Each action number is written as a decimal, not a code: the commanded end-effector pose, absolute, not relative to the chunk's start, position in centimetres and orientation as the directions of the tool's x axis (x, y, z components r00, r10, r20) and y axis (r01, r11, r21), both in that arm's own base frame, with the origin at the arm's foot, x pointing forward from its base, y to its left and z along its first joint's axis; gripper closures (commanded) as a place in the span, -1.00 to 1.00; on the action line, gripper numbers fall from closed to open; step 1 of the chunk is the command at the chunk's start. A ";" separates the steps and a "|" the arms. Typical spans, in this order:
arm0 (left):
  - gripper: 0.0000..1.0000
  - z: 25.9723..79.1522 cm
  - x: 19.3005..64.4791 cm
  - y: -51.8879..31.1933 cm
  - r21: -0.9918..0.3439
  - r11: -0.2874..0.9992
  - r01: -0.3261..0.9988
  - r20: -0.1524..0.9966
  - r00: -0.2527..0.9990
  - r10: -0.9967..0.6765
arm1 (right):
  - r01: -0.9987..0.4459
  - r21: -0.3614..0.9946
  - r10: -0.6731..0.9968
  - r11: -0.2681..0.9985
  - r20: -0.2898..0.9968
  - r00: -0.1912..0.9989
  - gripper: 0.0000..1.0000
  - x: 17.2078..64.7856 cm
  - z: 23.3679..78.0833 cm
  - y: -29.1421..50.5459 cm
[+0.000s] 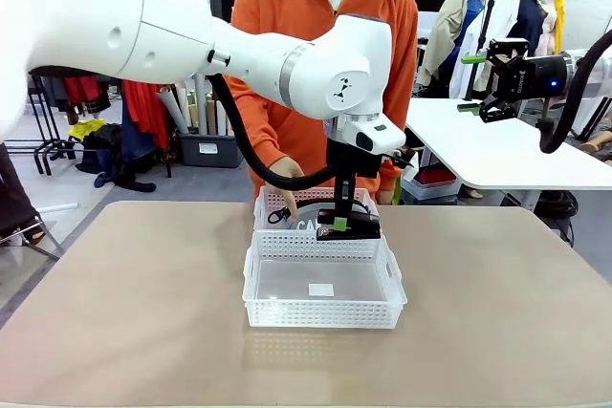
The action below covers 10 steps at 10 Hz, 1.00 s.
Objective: Distribute items into two baskets.
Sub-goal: Place the picked Stapler into the Organizing basket as instructed by the person.
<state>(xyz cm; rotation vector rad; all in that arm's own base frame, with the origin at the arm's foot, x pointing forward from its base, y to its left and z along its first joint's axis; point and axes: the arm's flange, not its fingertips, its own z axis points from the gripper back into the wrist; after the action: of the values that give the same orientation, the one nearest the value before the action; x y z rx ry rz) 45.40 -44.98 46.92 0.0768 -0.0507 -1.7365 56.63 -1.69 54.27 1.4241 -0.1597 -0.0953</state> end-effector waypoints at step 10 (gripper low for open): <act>1.00 36.0 48.7 -44.6 -0.009 -0.061 0.998 -0.148 -0.061 -0.987 | -0.035 0.990 -0.163 0.140 0.058 0.985 -1.00 56.6 54.5 -1.7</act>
<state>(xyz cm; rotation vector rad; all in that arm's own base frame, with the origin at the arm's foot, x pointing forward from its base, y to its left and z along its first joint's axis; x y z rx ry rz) 48.35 -44.61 35.88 0.0657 0.1189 -1.6496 56.63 -1.69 54.27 1.4241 -0.1596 -0.0953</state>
